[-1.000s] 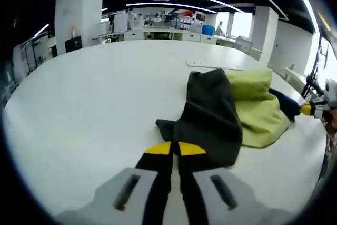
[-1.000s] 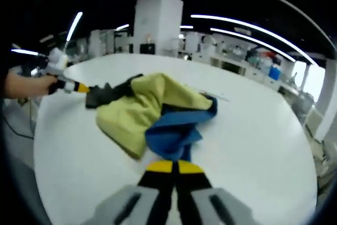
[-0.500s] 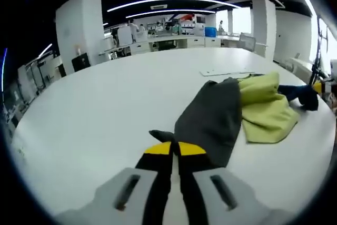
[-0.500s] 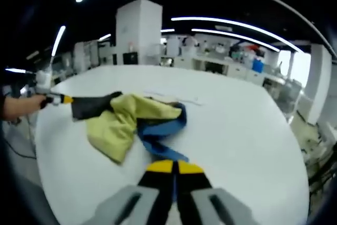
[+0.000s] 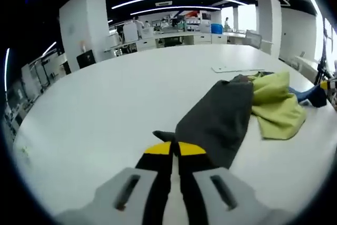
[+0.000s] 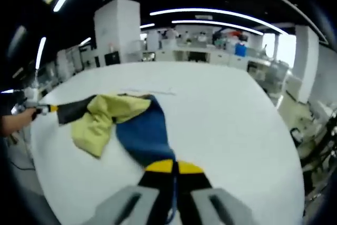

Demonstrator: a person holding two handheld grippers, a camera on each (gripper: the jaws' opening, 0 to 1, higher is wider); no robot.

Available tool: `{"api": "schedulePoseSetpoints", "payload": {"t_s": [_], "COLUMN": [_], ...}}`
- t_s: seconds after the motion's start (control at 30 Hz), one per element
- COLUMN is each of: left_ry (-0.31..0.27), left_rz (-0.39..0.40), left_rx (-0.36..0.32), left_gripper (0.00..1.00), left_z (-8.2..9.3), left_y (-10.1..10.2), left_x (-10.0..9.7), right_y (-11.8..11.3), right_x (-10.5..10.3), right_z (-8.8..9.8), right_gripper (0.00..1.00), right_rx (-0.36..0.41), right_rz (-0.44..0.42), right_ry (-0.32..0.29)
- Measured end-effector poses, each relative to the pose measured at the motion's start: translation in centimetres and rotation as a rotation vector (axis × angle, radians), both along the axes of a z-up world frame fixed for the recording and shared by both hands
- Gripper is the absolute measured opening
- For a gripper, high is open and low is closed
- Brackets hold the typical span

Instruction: Fold the garment on the visible template until the final outline fits inside the template.

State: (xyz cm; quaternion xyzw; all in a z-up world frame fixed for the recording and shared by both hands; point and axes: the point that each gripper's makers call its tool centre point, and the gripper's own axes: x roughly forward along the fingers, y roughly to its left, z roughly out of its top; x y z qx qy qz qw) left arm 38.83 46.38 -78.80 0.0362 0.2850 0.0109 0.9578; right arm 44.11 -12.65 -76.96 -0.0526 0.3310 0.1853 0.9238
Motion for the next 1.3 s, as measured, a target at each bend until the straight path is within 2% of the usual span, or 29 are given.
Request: {"api": "schedulePoseSetpoints", "payload": {"t_s": [0.1,0.13,0.23,0.3,0.47,0.57,0.7,0.77,0.83,1.03,1.3], "left_ry": [0.017,0.007,0.005,0.003,0.016,0.025,0.048,0.062,0.075,0.094,0.11], "left_rz": [-0.002,-0.003,0.028,0.035,0.022,0.008,0.004,-0.004,-0.011,0.0,0.032], "left_rx": [0.011,0.011,-0.039,-0.043,-0.009,0.003,0.025,0.057,0.074,0.051,0.072], "left_gripper": [0.0,0.0,0.0,0.0,0.0,0.0,0.0,0.0,0.0,0.0,0.0], "left_z": [-0.3,-0.2,-0.1,-0.2,-0.2,-0.2,-0.6,-0.7,-0.7,-0.6,-1.0], "left_y": [0.3,0.3,0.3,1.0,2.7,4.3,4.9,5.6,5.5,4.4,5.8], "left_x": [-0.1,0.0,0.1,0.3,1.6,2.7,2.7,2.9,3.0,2.8,2.9], "right_y": [-1.1,-1.4,-2.8,-3.2,-4.4,-4.3,-5.3,-5.8,-6.0,-7.4,-8.7], "right_x": [1.0,1.2,2.0,2.0,2.9,2.4,2.6,2.6,2.5,3.2,3.4], "right_z": [-0.2,-0.3,-0.6,-0.8,-1.5,-1.7,-2.3,-2.3,-2.3,-2.9,-3.3], "right_gripper": [0.0,0.0,0.0,0.0,0.0,0.0,0.0,0.0,0.0,0.0,0.0], "right_rx": [0.001,-0.002,-0.029,-0.041,-0.05,-0.057,-0.092,-0.104,-0.113,-0.135,-0.17], "right_rz": [-0.019,-0.023,-0.043,-0.057,-0.061,-0.06,-0.064,-0.079,-0.088,-0.084,-0.083], "right_ry": [0.01,0.013,0.029,0.047,0.07,0.084,0.101,0.105,0.11,0.132,0.149]}}
